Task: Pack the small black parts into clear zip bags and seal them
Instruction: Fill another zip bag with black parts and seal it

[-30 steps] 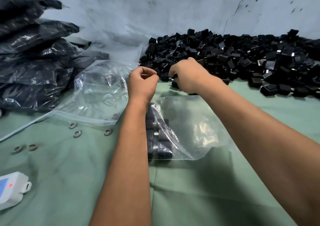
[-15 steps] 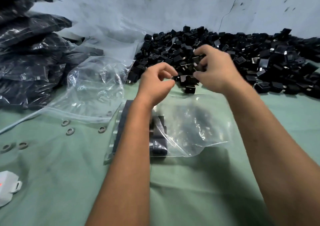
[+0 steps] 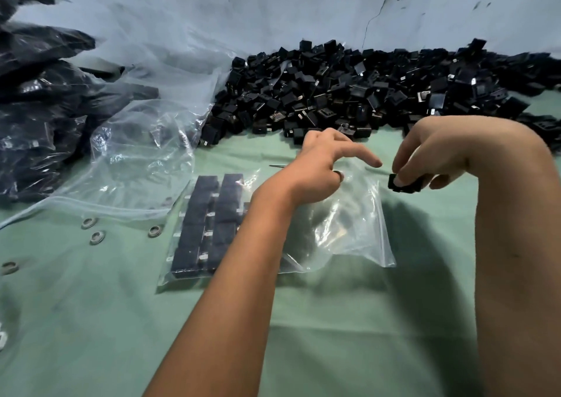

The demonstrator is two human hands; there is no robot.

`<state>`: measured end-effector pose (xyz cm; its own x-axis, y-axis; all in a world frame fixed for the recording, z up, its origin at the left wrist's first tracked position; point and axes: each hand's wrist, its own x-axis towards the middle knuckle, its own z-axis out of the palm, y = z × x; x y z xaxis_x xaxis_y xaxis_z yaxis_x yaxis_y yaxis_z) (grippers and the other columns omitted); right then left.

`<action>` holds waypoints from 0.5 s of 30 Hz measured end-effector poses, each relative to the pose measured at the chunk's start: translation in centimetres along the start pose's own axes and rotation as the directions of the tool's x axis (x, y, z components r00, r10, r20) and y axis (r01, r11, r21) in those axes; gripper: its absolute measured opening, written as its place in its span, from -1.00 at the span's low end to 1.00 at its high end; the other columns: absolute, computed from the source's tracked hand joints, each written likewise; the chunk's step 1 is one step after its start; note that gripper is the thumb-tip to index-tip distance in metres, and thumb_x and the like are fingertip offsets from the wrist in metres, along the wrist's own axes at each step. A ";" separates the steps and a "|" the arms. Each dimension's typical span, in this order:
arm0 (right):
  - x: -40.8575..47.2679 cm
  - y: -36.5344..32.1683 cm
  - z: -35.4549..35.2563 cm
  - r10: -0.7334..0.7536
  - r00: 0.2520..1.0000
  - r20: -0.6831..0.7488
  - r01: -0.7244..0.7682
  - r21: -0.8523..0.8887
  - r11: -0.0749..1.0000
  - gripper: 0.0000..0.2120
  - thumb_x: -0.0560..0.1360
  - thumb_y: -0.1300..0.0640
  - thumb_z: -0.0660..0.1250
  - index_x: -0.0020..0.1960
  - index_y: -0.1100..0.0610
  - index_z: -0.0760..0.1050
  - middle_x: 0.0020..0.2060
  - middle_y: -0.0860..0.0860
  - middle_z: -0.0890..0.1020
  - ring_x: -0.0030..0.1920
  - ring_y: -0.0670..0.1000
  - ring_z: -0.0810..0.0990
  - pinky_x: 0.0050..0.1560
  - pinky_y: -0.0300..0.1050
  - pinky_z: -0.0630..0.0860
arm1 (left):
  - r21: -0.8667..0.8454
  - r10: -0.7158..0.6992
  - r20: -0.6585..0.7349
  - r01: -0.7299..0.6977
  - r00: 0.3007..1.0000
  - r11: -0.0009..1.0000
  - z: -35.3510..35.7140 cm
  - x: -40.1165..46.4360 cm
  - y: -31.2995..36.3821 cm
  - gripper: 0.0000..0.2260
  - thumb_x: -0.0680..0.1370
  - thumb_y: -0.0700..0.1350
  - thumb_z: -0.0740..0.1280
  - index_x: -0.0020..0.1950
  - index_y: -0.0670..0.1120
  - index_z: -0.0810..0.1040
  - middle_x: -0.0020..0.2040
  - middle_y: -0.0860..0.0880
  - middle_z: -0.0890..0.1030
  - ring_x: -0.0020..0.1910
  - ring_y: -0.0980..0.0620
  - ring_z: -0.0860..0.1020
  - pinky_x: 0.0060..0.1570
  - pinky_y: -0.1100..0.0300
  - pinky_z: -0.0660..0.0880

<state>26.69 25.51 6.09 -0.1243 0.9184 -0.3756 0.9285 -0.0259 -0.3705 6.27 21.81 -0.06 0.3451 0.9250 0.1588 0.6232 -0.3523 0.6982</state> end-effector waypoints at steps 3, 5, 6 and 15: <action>-0.1 0.5 0.0 -0.022 0.996 0.083 0.022 0.001 1.000 -0.86 0.42 0.22 0.58 -0.04 0.11 0.69 -0.26 0.08 0.76 -0.07 0.11 0.77 -0.34 -0.19 0.60 | 0.082 0.046 0.005 -0.046 0.999 0.996 0.1 0.3 0.3 -0.42 0.52 -0.42 0.26 0.09 0.30 0.66 0.24 0.09 0.40 0.37 0.10 0.20 0.52 -0.01 0.12; -0.1 0.3 0.2 -0.086 0.986 0.140 0.082 0.040 0.996 -0.79 0.43 0.21 0.59 0.03 0.10 0.66 -0.21 0.08 0.77 -0.12 0.02 0.77 -0.34 -0.21 0.59 | 0.114 0.097 -0.054 -0.090 0.994 0.989 -0.3 0.3 0.2 -0.65 0.53 -0.29 0.40 0.01 0.20 0.69 0.22 0.07 0.44 0.35 0.07 0.24 0.48 -0.03 0.19; -0.1 0.1 0.2 -0.133 0.979 0.155 0.125 0.060 0.990 -0.77 0.43 0.19 0.59 0.05 0.08 0.65 -0.19 0.06 0.77 -0.15 -0.03 0.76 -0.33 -0.22 0.58 | 0.127 0.115 -0.105 -0.101 0.988 0.987 -0.6 0.3 -0.1 -0.74 0.51 -0.25 0.46 -0.02 0.14 0.71 0.19 0.06 0.47 0.32 0.05 0.27 0.45 -0.01 0.23; 0.3 -3.1 3.5 -0.541 0.821 0.183 0.482 0.284 0.828 -0.83 0.46 0.26 0.54 0.03 0.11 0.70 -0.10 0.07 0.77 -0.12 0.15 0.73 -0.29 -0.17 0.53 | -0.114 0.058 -0.262 -0.091 0.963 0.989 -3.5 -0.6 -1.1 -0.83 0.41 -0.36 0.50 -0.18 -0.08 0.72 -0.16 -0.13 0.62 -0.22 -0.03 0.50 -0.16 0.12 0.46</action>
<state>22.55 24.50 4.11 -0.6681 0.6960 -0.2631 0.6097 0.3094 -0.7297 2.89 22.18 1.52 0.1847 0.9077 0.3768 0.5054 -0.4165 0.7557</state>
